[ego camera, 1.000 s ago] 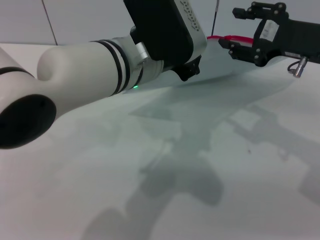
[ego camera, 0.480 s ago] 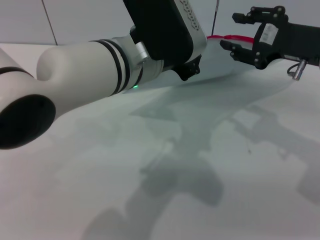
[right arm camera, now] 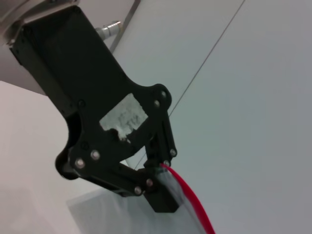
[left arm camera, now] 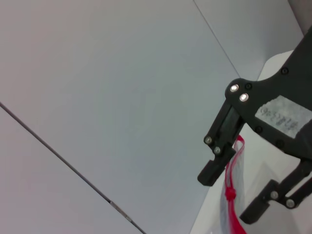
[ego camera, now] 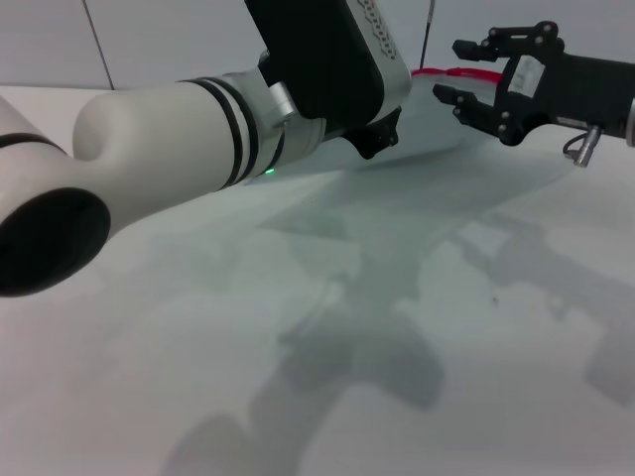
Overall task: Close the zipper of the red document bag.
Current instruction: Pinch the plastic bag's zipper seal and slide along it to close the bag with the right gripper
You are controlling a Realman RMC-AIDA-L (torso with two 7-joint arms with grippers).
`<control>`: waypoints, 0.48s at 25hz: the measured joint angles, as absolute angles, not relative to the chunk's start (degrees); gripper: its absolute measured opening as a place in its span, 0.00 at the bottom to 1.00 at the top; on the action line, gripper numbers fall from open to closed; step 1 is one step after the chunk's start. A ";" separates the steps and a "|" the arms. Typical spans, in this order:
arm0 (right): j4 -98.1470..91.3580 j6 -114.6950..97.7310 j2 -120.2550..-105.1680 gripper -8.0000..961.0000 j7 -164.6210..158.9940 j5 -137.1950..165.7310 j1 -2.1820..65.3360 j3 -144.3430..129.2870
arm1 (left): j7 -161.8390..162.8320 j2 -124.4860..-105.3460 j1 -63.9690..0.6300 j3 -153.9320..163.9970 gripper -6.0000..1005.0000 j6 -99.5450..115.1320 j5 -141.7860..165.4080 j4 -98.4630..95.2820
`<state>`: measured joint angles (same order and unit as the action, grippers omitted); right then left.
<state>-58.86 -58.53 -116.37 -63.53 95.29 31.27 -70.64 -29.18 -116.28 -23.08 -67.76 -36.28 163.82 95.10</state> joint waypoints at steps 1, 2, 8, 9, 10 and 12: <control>-58.86 -58.53 -116.39 0.53 -63.51 95.28 31.29 -70.81 | -29.18 -116.28 -23.09 -67.76 0.07 -36.26 163.82 95.10; -58.86 -58.53 -116.41 0.52 -63.49 95.26 31.31 -70.98 | -29.18 -116.28 -23.09 -67.75 0.07 -36.25 163.82 95.10; -58.86 -58.51 -116.46 0.43 -63.45 95.19 31.37 -71.30 | -29.18 -116.28 -23.18 -67.76 0.07 -36.22 163.82 95.10; -58.87 -58.44 -116.46 0.42 -63.45 95.16 31.37 -71.30 | -29.18 -116.28 -23.19 -67.76 0.07 -36.21 163.82 95.10; -58.87 -58.32 -116.46 0.41 -63.45 95.13 31.37 -71.31 | -29.18 -116.28 -23.19 -67.76 0.07 -36.21 163.82 95.10; -58.89 -58.04 -116.46 0.38 -63.45 95.09 31.38 -71.30 | -29.18 -116.28 -23.20 -67.76 0.07 -36.21 163.82 95.10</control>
